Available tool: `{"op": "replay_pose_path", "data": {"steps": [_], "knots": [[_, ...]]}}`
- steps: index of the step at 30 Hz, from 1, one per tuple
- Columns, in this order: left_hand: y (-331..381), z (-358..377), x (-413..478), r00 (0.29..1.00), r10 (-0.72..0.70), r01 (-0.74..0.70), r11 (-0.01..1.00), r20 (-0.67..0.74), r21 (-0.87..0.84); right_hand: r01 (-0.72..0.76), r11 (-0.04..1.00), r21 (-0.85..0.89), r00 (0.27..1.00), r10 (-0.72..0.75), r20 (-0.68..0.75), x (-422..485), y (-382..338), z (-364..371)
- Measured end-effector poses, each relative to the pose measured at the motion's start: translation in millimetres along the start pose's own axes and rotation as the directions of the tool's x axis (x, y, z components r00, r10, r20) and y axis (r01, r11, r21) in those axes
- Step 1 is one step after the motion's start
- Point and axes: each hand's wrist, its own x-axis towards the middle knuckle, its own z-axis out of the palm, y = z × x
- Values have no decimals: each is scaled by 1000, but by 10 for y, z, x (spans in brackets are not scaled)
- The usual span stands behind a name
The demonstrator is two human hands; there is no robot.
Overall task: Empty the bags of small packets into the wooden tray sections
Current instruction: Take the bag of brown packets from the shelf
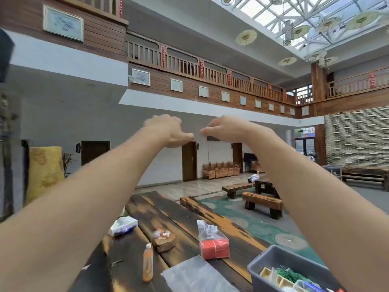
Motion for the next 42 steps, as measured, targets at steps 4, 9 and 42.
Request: {"op": "replay_pose_path", "data": {"steps": [4,9,42], "knots": [[-508,-97,-55,890,-116,177,979,440,-100,-84,968,236,943,0,334,290,-325,228],[-1103,667,-355,569,-209,337,942,795,7,-34,993,115,689,-60,723,406,-699,1410],[-3507,3302,-5796,-332,-701,799,147,631,583,620,477,622,-216,-659,721,-2726,-4546,6664]]}}
